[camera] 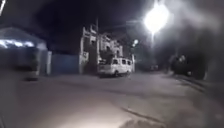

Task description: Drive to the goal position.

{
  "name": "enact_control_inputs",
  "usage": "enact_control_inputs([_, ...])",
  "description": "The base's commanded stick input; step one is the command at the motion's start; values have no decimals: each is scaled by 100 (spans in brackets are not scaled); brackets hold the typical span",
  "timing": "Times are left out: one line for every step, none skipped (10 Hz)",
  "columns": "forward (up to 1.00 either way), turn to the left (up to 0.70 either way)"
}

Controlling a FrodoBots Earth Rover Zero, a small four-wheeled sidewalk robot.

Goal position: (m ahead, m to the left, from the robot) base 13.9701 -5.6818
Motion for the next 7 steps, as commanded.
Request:
enact_control_inputs([70, -35])
enact_control_inputs([70, -35])
enact_control_inputs([70, -35])
enact_control_inputs([70, -35])
enact_control_inputs([70, -35])
enact_control_inputs([70, -35])
enact_control_inputs([70, -35])
